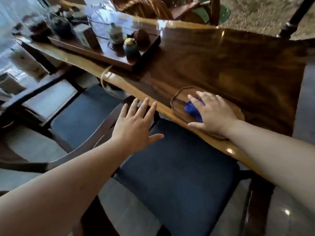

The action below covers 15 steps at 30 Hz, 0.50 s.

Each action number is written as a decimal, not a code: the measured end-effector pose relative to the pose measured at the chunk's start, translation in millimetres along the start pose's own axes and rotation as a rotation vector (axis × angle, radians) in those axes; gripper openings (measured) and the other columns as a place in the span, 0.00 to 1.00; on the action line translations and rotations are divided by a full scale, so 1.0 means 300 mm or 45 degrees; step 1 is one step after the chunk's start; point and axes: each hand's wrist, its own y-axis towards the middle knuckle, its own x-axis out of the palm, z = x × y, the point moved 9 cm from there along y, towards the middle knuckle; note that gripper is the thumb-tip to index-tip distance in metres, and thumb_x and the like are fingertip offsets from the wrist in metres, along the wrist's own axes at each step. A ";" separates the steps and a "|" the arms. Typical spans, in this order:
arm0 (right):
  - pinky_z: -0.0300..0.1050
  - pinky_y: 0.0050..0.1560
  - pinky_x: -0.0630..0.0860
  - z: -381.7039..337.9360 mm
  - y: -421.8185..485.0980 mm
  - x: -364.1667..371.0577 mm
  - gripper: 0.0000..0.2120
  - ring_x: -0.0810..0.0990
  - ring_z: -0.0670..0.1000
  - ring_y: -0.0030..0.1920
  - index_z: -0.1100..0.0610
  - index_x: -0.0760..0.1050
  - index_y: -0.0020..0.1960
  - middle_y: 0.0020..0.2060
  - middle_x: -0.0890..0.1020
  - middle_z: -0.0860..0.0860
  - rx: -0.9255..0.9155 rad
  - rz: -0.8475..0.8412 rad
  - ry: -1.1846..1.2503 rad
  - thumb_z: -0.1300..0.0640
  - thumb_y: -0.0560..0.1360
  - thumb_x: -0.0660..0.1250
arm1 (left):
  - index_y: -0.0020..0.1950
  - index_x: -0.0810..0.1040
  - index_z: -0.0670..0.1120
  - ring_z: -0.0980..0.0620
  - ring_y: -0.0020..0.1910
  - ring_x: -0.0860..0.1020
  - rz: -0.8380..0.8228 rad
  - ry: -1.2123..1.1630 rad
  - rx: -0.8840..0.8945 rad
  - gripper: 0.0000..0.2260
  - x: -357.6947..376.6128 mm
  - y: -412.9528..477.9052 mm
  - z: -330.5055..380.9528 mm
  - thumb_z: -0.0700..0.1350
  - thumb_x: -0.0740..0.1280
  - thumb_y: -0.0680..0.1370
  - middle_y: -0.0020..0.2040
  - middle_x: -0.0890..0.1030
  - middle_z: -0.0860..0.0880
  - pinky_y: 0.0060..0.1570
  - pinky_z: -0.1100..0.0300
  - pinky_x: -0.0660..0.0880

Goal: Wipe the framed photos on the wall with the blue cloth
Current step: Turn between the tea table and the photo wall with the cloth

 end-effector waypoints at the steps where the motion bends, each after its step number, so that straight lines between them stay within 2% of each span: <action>1: 0.59 0.68 0.59 0.035 -0.001 0.033 0.45 0.58 0.58 0.71 0.50 0.49 0.76 0.73 0.60 0.58 0.040 -0.031 -0.005 0.28 0.68 0.57 | 0.77 0.42 0.51 0.42 0.77 0.46 -0.017 0.010 0.017 0.45 0.025 0.016 0.019 0.75 0.50 0.69 0.79 0.49 0.47 0.74 0.42 0.48; 7: 0.58 0.69 0.59 0.151 0.016 0.220 0.41 0.58 0.59 0.71 0.48 0.49 0.76 0.73 0.60 0.60 0.131 -0.110 0.035 0.30 0.71 0.57 | 0.76 0.41 0.52 0.42 0.77 0.47 0.006 0.012 0.072 0.44 0.160 0.085 0.068 0.75 0.50 0.69 0.79 0.48 0.46 0.74 0.42 0.47; 9: 0.58 0.66 0.63 0.155 0.038 0.235 0.39 0.62 0.60 0.69 0.48 0.50 0.76 0.72 0.62 0.60 0.140 -0.142 0.078 0.32 0.72 0.57 | 0.76 0.41 0.52 0.42 0.77 0.47 0.005 -0.001 0.074 0.44 0.178 0.090 0.067 0.75 0.50 0.69 0.79 0.49 0.46 0.73 0.43 0.47; 12: 0.55 0.55 0.72 0.138 0.067 0.227 0.33 0.71 0.60 0.58 0.50 0.56 0.74 0.63 0.71 0.58 0.126 -0.103 0.088 0.38 0.75 0.59 | 0.76 0.41 0.52 0.43 0.77 0.47 -0.002 -0.025 0.054 0.44 0.197 0.082 0.053 0.75 0.50 0.69 0.79 0.50 0.47 0.73 0.43 0.46; 15: 0.53 0.41 0.75 0.097 0.086 0.190 0.26 0.75 0.57 0.47 0.51 0.62 0.71 0.52 0.74 0.56 0.124 -0.089 0.123 0.47 0.75 0.62 | 0.77 0.42 0.51 0.44 0.77 0.47 -0.002 -0.018 0.006 0.43 0.184 0.051 0.011 0.74 0.50 0.70 0.79 0.50 0.47 0.74 0.42 0.48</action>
